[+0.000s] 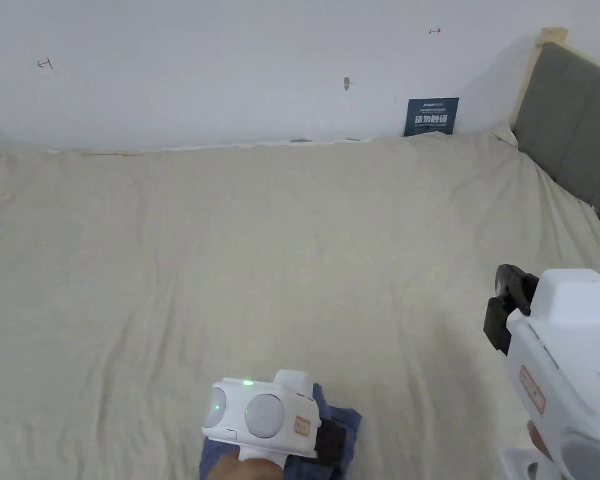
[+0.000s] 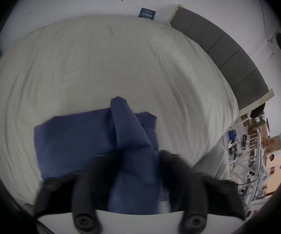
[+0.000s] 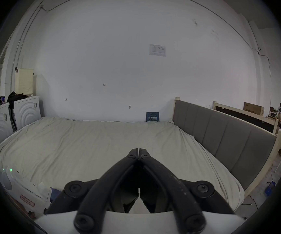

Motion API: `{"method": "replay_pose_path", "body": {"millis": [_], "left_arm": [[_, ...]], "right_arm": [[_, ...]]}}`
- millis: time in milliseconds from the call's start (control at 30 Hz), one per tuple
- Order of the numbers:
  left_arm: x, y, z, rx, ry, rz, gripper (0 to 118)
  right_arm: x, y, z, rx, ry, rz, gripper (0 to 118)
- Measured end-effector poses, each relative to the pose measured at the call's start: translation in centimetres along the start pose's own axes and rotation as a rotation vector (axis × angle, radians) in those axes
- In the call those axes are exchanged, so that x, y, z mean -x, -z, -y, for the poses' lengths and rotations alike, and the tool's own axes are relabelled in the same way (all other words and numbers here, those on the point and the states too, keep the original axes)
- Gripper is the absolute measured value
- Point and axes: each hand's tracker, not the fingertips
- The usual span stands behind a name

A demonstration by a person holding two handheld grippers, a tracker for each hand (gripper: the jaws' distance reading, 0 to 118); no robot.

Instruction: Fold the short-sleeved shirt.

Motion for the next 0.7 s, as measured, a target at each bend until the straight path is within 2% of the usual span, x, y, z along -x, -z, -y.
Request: {"method": "replay_pose_path", "body": {"millis": [33,67,100,200,300,367,400,433,467,500,533,700], "left_arm": [[0.2,0.5,0.1,-0.008,-0.02,0.025,97],[0.0,0.2,0.2,-0.026,-0.032,0.042,113],[0.0,-0.4,0.2,-0.047,-0.036,0.056,118],[0.5,-2.6,-0.2,-0.152,-0.038,0.086,111],[1.2,-6.5,0.3,-0.29,-0.035,0.028,109],[1.8,-8.3,0.9,-0.42,-0.008,-0.032,97],[2.2,-8.7,1.2,-0.469,0.004,-0.062,80],[2.6,-8.9,1.6,-0.513,0.02,-0.1,61],[2.8,-9.1,1.9,-0.542,0.037,-0.137,36],[2.9,-9.0,2.2,-0.564,0.041,-0.17,6],[3.1,-8.7,2.5,-0.566,0.055,-0.204,1],[2.8,-6.0,4.3,-0.484,0.093,-0.22,0]], "right_arm": [[-0.2,0.0,0.1,0.002,0.002,0.005,1],[-0.4,-0.1,0.1,0.003,0.004,0.01,1],[-0.4,-0.1,0.1,0.004,0.006,0.013,1],[-0.5,-0.1,0.1,0.002,0.017,0.017,1],[-0.1,-0.1,-0.1,-0.004,0.015,0.01,1],[0.2,-0.1,-0.3,-0.01,0.012,-0.001,1],[0.4,0.0,-0.4,-0.012,0.012,-0.006,1],[0.6,0.0,-0.4,-0.015,0.01,-0.012,1],[0.7,0.1,-0.4,-0.015,0.009,-0.017,1],[0.9,0.1,-0.4,-0.016,0.009,-0.022,1],[1.0,0.1,-0.4,-0.016,0.01,-0.026,1],[1.3,0.1,-0.2,-0.012,0.009,-0.043,1]]}}
